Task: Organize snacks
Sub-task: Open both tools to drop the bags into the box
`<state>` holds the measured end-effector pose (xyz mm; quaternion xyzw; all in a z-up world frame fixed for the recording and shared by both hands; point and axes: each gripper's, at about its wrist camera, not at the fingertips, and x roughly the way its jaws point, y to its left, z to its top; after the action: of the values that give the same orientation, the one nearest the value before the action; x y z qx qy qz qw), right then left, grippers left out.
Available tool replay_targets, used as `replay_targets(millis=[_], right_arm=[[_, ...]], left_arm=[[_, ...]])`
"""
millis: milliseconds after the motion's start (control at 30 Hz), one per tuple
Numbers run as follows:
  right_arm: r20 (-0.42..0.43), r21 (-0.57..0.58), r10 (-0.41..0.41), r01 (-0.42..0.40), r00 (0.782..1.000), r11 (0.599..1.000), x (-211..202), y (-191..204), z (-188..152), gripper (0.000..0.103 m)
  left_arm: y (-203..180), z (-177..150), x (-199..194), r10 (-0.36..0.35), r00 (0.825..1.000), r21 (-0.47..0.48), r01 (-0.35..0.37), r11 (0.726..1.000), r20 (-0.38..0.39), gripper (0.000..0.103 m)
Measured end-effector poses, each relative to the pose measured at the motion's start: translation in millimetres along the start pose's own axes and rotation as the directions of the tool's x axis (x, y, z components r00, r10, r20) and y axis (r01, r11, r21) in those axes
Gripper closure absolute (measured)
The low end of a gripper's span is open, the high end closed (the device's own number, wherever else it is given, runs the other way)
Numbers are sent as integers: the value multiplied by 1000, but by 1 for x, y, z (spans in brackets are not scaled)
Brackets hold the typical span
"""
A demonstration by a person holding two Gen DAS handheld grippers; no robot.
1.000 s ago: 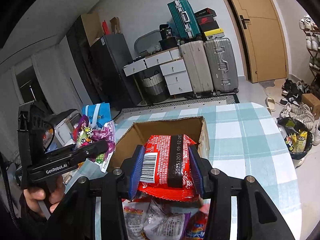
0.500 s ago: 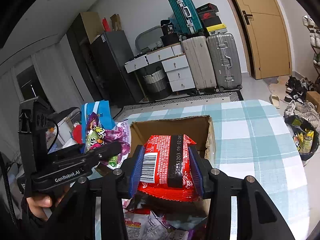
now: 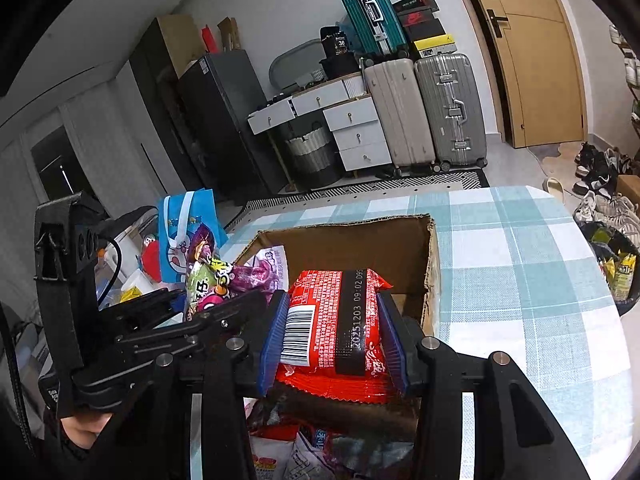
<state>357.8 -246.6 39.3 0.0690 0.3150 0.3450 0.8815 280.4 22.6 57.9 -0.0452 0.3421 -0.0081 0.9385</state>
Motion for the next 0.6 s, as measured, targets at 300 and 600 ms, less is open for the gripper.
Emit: replay_targets(millis=[300, 600], right_arm=[[-17, 23, 5, -5, 1000, 1000, 12, -1, 0, 58], [-59, 26, 31, -29, 998, 999, 20, -4, 2, 57]], left_arm=[[-1, -5, 13, -2, 1000, 10, 3, 1000, -21, 62], [-9, -6, 21, 3, 999, 20, -2, 1000, -53, 62]])
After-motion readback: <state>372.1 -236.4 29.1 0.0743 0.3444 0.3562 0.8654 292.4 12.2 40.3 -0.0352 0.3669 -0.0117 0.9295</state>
